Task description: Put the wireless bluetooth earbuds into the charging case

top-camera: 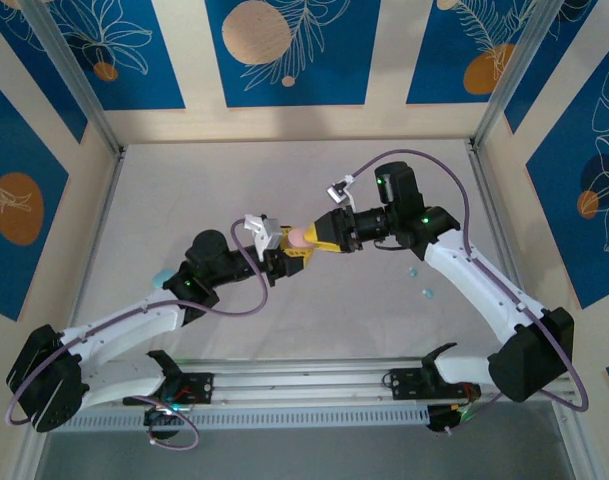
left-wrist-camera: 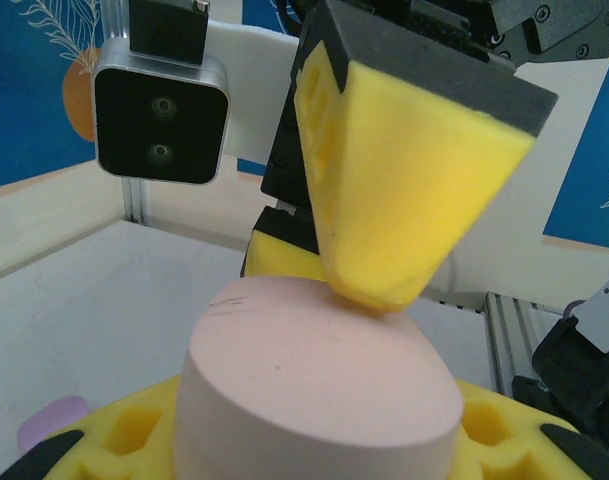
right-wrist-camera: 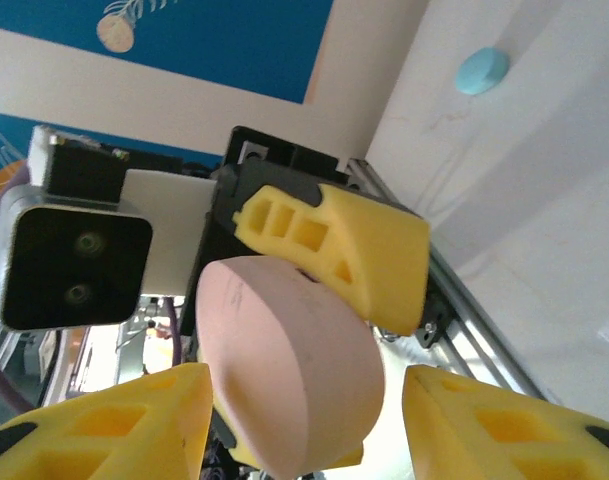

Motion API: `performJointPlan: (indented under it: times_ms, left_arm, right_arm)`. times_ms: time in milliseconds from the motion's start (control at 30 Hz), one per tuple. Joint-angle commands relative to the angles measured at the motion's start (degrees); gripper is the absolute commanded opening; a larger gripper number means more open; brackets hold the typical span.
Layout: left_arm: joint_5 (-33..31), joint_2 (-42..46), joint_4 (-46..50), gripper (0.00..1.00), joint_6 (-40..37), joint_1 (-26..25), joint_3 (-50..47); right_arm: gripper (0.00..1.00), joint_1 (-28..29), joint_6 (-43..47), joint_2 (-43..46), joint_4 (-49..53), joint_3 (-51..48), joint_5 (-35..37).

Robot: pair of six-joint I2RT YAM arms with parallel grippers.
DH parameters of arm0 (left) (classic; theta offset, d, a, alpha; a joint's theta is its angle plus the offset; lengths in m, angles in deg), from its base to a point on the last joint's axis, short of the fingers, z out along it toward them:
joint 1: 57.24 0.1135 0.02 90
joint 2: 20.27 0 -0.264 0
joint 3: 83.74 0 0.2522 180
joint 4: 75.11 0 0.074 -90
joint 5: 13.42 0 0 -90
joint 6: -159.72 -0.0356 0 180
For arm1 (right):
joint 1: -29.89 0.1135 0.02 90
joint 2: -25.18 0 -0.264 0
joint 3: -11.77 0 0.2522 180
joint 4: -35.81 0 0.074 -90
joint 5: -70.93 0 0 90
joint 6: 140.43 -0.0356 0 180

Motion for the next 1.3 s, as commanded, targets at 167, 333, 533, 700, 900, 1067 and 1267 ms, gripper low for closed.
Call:
performJointPlan:
  times_ms: [167, 333, 533, 700, 900, 1067, 1267]
  left_arm:
    - [1.8, -1.1, -3.2, 0.29, 0.9, -0.5, 2.6]
    - [2.7, -1.8, -3.1, 0.30, 1.2, -0.5, 3.0]
    - [2.0, -1.3, -2.3, 0.33, 1.0, -0.5, 2.9]
    - [-0.3, -0.6, 0.5, 0.43, -0.2, -0.5, 3.0]
    - [-3.4, 1.0, 4.6, 0.55, -1.9, -0.5, 2.8]
    - [-7.4, 3.2, 6.4, 0.64, -2.8, -0.5, 1.6]
    - [-17.0, 7.6, 12.4, 0.66, -3.2, -0.5, 1.1]
  right_arm:
    - [0.53, 0.8, -4.1, -1.5, -6.3, -2.0, -5.7]
    - [0.49, 1.4, -6.1, -2.6, -9.4, -2.7, -6.1]
    - [0.29, 1.1, -6.6, -2.3, -9.8, -3.0, -5.4]
    - [0.21, 0.2, -7.0, -1.2, -10.2, -3.4, -3.7]
    - [0.17, -1.6, -10.3, 0.9, -14.5, -5.7, -1.3]
    - [0.16, -4.1, -13.8, 2.1, -18.4, -8.7, 1.3]
    - [0.16, -8.4, -13.8, 1.5, -17.1, -14.6, 14.0]
